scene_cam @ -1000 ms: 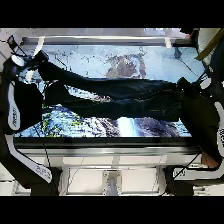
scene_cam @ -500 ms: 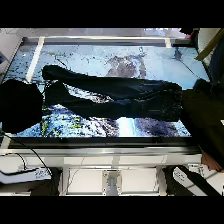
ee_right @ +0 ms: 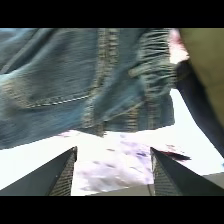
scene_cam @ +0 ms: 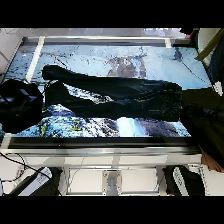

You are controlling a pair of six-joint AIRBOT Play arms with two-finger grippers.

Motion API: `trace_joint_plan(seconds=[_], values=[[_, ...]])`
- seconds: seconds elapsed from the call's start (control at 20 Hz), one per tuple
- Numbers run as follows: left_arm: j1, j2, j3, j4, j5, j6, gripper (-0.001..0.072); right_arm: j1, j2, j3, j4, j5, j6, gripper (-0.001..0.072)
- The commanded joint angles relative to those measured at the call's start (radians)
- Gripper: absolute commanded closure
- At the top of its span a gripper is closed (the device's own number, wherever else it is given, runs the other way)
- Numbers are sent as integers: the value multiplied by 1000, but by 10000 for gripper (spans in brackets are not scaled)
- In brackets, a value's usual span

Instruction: Fold the clothes and pants, and hang the long-sleeved shirts on hangers.

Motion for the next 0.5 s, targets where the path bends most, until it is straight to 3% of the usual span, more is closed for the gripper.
trace_joint_plan(seconds=[0.0, 0.1, 0.25, 0.45], values=[[2, 18, -232, -274, 301, 8, 8, -1, 47, -25, 68, 5, -42, 194], [1, -11, -251, -280, 297, 31, 8, -1, 46, -25, 66, 2, -43, 194], [2, -107, -251, -410, 286, 122, 9, -1, 46, -25, 66, 3, -43, 194], [2, -244, -251, -685, 274, 356, 9, -1, 46, -25, 66, 5, -43, 194]])
